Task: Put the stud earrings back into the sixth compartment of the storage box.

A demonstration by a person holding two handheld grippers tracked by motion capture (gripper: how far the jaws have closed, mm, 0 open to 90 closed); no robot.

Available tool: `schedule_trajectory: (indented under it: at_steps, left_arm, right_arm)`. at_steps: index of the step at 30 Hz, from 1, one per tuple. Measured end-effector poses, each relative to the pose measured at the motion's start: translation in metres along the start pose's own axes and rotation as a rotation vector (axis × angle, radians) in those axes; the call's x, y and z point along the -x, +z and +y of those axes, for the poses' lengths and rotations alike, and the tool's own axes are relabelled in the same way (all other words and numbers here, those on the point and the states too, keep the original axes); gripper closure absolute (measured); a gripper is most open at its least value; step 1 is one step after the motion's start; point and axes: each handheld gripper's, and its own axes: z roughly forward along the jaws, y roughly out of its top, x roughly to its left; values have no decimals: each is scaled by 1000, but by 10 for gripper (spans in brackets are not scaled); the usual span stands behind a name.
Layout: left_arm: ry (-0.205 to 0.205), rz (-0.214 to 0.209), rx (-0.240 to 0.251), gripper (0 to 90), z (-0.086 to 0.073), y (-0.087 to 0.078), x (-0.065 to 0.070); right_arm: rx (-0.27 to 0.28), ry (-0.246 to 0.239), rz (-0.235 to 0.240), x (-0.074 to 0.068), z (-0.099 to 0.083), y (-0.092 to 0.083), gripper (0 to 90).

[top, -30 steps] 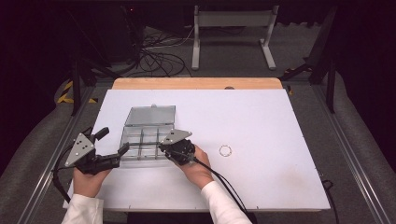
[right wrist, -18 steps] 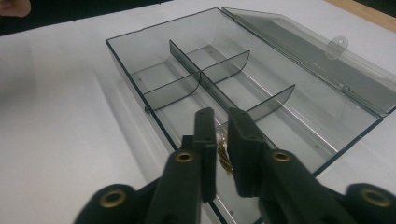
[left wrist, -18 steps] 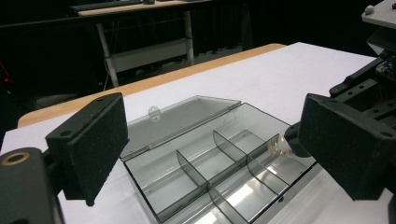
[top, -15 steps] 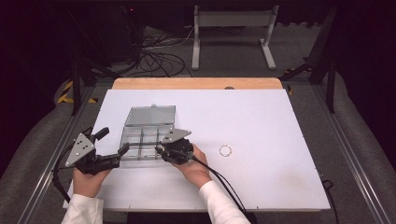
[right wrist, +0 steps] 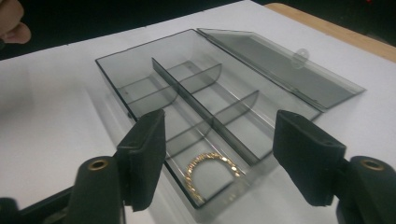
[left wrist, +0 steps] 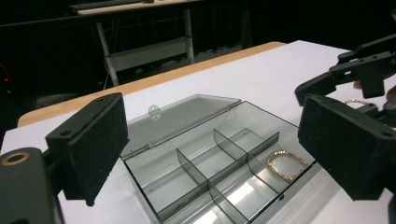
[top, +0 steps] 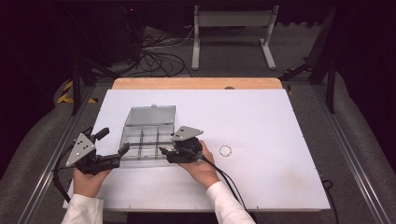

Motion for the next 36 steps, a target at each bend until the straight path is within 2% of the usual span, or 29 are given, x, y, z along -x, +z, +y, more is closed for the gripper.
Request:
schedule_trajectory:
  at_steps: [11,17,24,30,36]
  left_arm:
    - [3,-4,-5,91,0,2,2]
    - [4,-3,-7,91,0,2,2]
    - [7,-1,-6,91,0,2,2]
    - [9,-2,-8,91,-1,2,3]
    - [12,-5,-13,91,-1,3,3]
  right_arm:
    - [3,46,-80,23,-22,-31,241]
    - [-4,58,-103,29,-28,-40,176]
    - [-38,69,-127,38,-37,-50,106]
    - [-59,93,-136,46,-48,-59,108]
    - [-77,116,-139,58,-61,-72,181]
